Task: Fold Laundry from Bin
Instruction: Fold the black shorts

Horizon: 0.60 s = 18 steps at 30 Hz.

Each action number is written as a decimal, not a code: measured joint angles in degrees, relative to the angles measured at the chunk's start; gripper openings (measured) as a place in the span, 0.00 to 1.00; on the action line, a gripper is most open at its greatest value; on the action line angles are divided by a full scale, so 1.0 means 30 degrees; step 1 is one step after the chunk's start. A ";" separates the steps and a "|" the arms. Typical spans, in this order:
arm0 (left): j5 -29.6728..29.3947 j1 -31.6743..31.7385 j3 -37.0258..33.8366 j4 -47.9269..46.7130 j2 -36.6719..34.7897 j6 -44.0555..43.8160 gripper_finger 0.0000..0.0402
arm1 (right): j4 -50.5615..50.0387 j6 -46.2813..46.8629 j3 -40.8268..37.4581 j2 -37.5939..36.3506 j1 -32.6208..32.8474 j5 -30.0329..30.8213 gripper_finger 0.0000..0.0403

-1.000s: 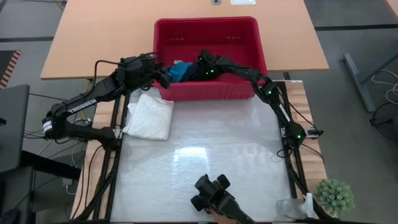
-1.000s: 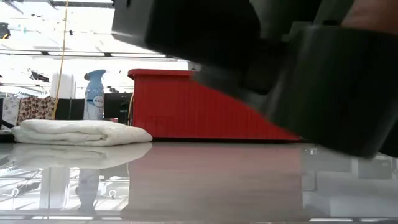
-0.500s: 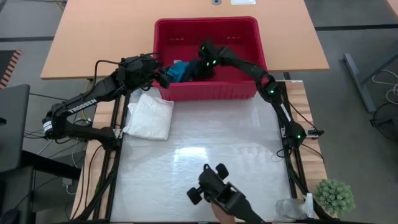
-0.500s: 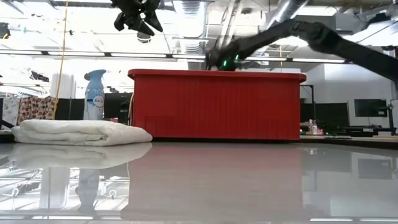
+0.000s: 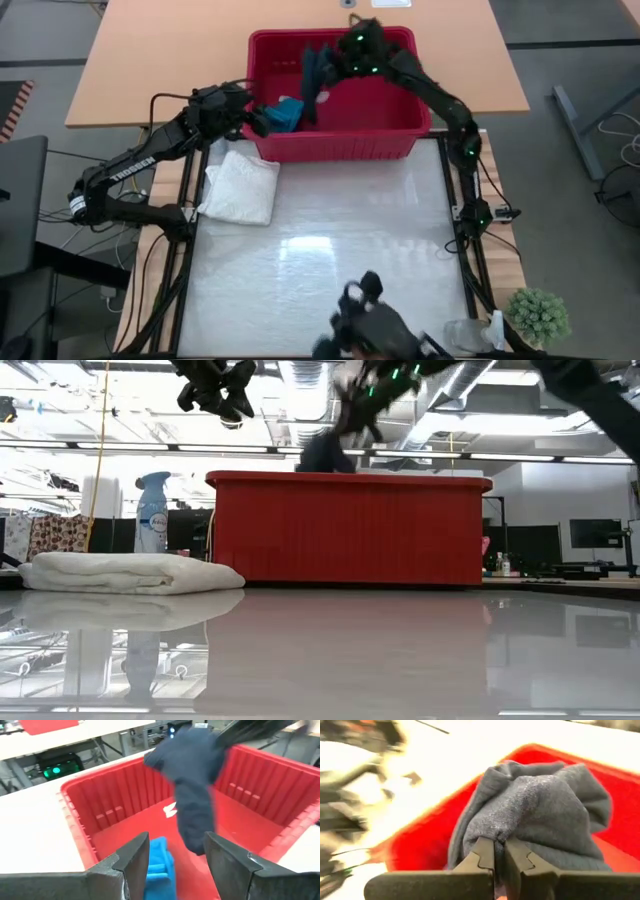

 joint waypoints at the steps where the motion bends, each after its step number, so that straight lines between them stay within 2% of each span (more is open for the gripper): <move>1: 0.0006 0.0211 0.0000 -0.0007 0.0000 0.0000 0.45 | -0.0021 -0.0095 -0.0007 -0.0587 0.0197 -0.0638 0.08; 3: 0.0538 0.0640 0.0000 -0.0014 0.0000 -0.0007 0.45 | -0.0008 -0.0163 -0.0005 -0.1765 0.0701 -0.1979 0.08; 8: 0.4479 0.1947 0.0000 -0.0144 0.0000 -0.0889 0.45 | -0.1429 -0.0153 0.0036 -0.4398 0.2186 -0.4690 0.08; 10: 0.5415 0.2336 0.0000 -0.0277 0.0000 -0.1197 0.45 | -0.2701 -0.0258 0.0036 -0.5165 0.2992 -0.5212 0.08; 12: 0.5782 0.2661 -0.0003 -0.0364 0.0000 -0.1238 0.45 | -0.3927 -0.0282 0.0036 -0.5792 0.3865 -0.4833 0.08; 15: 0.6177 0.3194 -0.0007 -0.0357 0.0000 -0.1003 0.45 | -0.5766 0.0113 0.0036 -0.6336 0.5092 -0.2725 0.09; 18: 0.8540 0.3853 -0.0007 -0.0311 0.0191 -0.0654 0.45 | -0.7797 0.0385 0.0044 -0.6435 0.6073 -0.1703 0.19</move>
